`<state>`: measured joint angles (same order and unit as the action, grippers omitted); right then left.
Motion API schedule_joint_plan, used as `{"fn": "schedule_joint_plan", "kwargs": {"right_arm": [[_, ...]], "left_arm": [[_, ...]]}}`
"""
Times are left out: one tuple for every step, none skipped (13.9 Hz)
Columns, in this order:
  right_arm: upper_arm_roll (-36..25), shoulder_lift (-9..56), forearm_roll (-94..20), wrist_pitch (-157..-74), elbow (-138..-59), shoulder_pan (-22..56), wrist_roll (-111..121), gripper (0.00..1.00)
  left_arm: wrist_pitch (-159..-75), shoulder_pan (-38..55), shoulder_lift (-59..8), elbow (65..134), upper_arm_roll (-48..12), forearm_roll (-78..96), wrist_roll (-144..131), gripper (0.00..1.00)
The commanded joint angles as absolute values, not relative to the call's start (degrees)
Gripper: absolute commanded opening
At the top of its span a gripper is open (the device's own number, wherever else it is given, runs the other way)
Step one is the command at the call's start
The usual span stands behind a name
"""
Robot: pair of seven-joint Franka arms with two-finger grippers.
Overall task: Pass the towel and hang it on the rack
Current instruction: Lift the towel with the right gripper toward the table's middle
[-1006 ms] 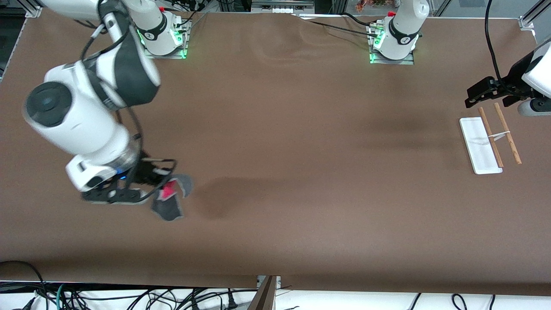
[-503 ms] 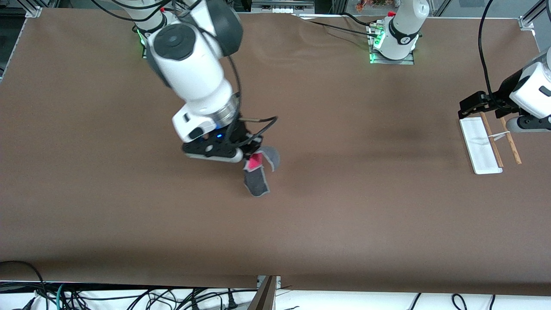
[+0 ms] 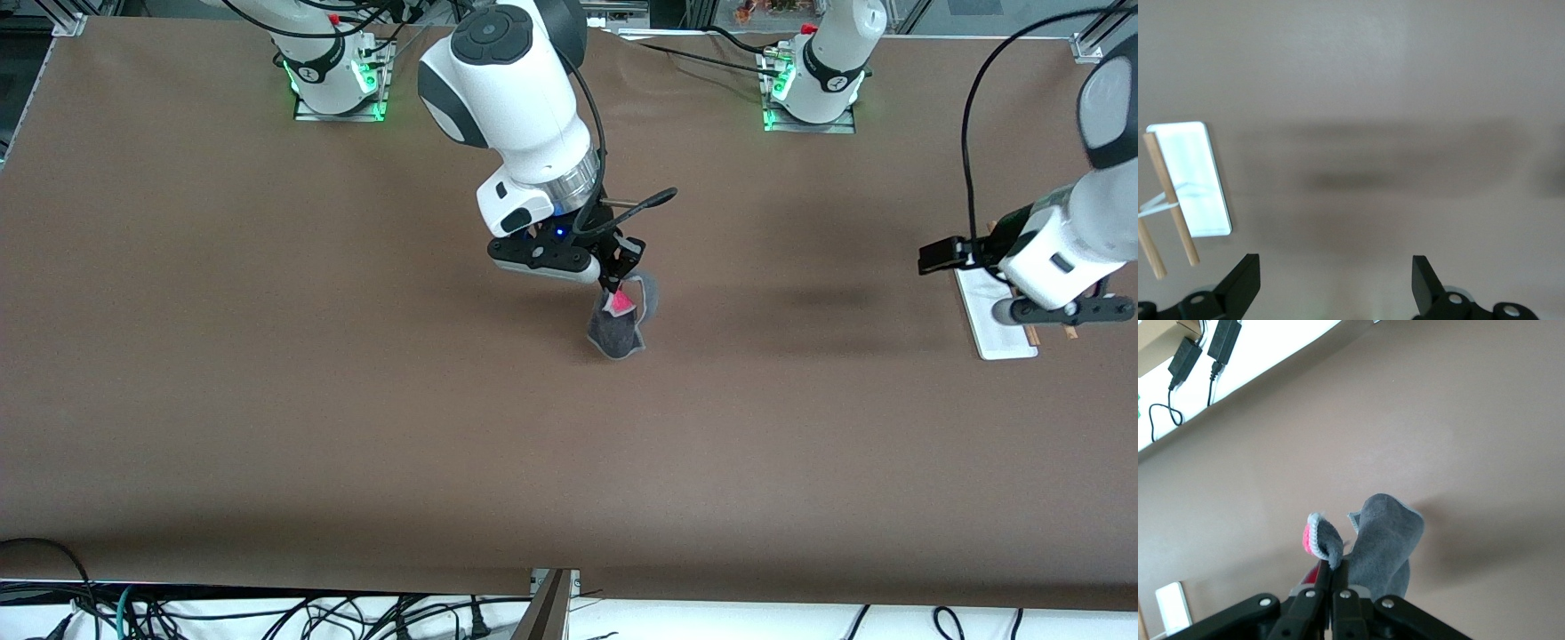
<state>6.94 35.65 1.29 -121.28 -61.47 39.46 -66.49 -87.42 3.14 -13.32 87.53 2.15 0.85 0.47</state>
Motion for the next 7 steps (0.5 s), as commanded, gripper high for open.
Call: {"fn": "schedule_joint_plan", "kwargs": {"right_arm": [[6.8,35.1,1.0,-122.2,-61.3,40.6,-69.0,0.00],[6.8,35.1,0.9,-122.6,-61.3,40.8,-68.7,0.00],[6.8,35.1,1.0,-122.6,-61.3,41.1,-68.7,0.00],[6.8,35.1,0.9,-122.6,-61.3,41.2,-68.7,0.00],[6.8,35.0,0.9,-122.6,-61.3,41.5,-68.9,0.00],[6.8,35.0,0.9,-122.7,-61.3,41.7,-69.3,0.00],[6.7,35.1,0.9,-122.8,-61.3,42.4,-69.5,0.00]], "left_arm": [[-87.4,3.0,-13.1,88.9,2.4,4.6,11.1,1.00],[-88.6,3.0,-13.2,90.5,2.4,8.7,13.2,1.00],[-91.6,3.0,-12.9,93.1,2.4,12.5,14.2,1.00],[-94.7,3.0,-12.5,95.7,2.3,16.0,16.0,1.00],[-97.5,3.1,-12.5,97.9,1.9,18.6,18.7,1.00],[-100.6,3.0,-12.7,100.3,-0.2,21.5,20.9,1.00],[-105.1,2.9,-12.9,103.2,-1.7,23.6,22.4,1.00]]}}
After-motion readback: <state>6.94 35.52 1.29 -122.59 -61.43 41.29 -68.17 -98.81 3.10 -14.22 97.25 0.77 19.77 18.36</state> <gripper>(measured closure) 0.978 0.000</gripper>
